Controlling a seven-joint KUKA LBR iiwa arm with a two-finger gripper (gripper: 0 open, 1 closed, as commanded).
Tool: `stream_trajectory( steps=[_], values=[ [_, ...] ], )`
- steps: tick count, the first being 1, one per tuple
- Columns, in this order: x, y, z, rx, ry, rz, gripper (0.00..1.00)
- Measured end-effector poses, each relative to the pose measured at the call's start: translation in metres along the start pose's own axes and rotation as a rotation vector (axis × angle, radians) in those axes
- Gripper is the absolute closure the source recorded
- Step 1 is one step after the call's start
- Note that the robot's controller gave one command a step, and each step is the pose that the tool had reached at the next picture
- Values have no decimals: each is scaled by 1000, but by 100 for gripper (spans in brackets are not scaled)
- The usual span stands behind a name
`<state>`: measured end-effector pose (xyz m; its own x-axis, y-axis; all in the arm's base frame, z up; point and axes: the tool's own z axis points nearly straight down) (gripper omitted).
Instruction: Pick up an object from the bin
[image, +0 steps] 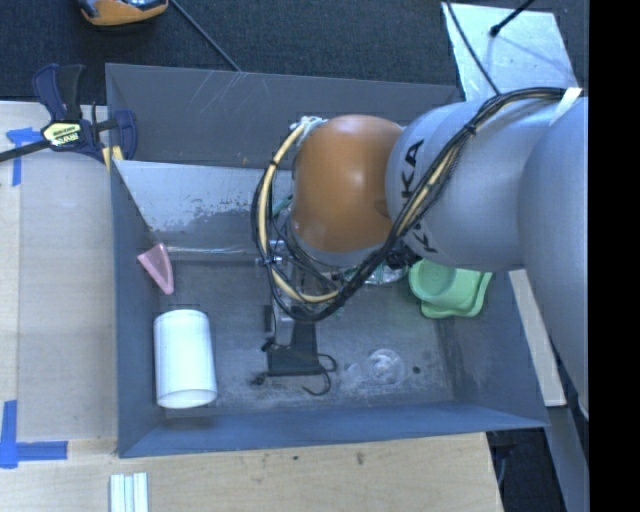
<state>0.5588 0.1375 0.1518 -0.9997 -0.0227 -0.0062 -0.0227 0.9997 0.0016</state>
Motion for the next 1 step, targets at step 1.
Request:
stream_trajectory(
  steps=[1],
  values=[
    [18, -14, 25, 1, 13, -142, 0]
  ],
)
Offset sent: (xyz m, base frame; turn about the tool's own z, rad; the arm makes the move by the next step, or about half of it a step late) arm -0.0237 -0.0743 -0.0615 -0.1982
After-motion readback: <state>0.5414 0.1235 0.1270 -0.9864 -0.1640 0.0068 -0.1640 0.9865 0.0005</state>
